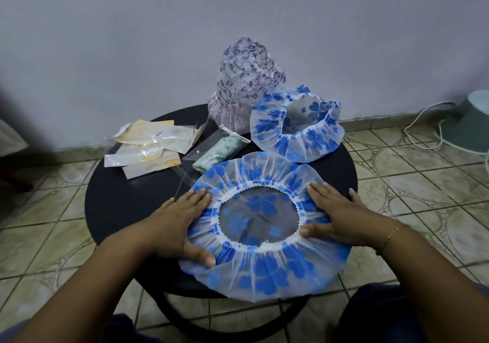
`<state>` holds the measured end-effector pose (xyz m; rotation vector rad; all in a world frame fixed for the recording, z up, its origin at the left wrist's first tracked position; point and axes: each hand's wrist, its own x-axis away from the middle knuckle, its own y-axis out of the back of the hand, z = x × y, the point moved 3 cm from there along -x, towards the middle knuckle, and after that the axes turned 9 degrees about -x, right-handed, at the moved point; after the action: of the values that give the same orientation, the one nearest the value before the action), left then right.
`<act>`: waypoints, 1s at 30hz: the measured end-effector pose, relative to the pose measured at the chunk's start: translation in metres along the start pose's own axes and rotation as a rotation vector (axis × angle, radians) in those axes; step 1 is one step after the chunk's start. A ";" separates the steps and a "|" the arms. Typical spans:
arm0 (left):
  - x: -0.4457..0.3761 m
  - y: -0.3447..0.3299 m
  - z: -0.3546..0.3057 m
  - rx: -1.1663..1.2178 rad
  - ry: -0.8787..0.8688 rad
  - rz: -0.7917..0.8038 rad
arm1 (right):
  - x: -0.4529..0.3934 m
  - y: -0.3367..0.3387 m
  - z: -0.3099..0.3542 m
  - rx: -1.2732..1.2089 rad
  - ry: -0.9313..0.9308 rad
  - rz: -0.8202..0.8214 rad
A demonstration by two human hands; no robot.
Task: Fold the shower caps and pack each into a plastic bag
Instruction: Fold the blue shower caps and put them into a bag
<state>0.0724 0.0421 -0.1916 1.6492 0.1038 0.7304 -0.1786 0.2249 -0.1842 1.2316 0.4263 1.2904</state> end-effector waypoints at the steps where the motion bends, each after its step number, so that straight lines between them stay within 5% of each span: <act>1: 0.001 0.002 -0.001 -0.001 0.020 -0.018 | 0.000 0.001 0.001 -0.045 0.021 -0.034; 9: 0.021 0.027 -0.017 0.031 0.142 -0.321 | 0.016 0.018 0.022 0.118 -0.021 -0.557; 15: 0.015 0.026 -0.035 -0.039 -0.015 -0.437 | 0.014 0.009 0.024 0.096 -0.153 -0.447; 20: 0.016 0.029 -0.049 0.143 -0.054 -0.431 | 0.010 0.010 0.027 -0.162 0.011 -0.388; 24: 0.002 0.029 -0.056 -0.017 -0.156 -0.777 | 0.000 0.004 0.028 -0.165 0.134 -0.332; 25: -0.002 0.026 -0.057 -0.047 -0.150 -0.781 | -0.003 0.002 0.027 -0.146 0.134 -0.302; 30: -0.024 0.001 -0.043 -0.021 0.026 -0.318 | -0.014 -0.010 0.015 0.000 0.056 -0.170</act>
<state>0.0311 0.0683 -0.1990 1.5562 0.3675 0.5082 -0.1661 0.2080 -0.1922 1.1359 0.5592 1.1810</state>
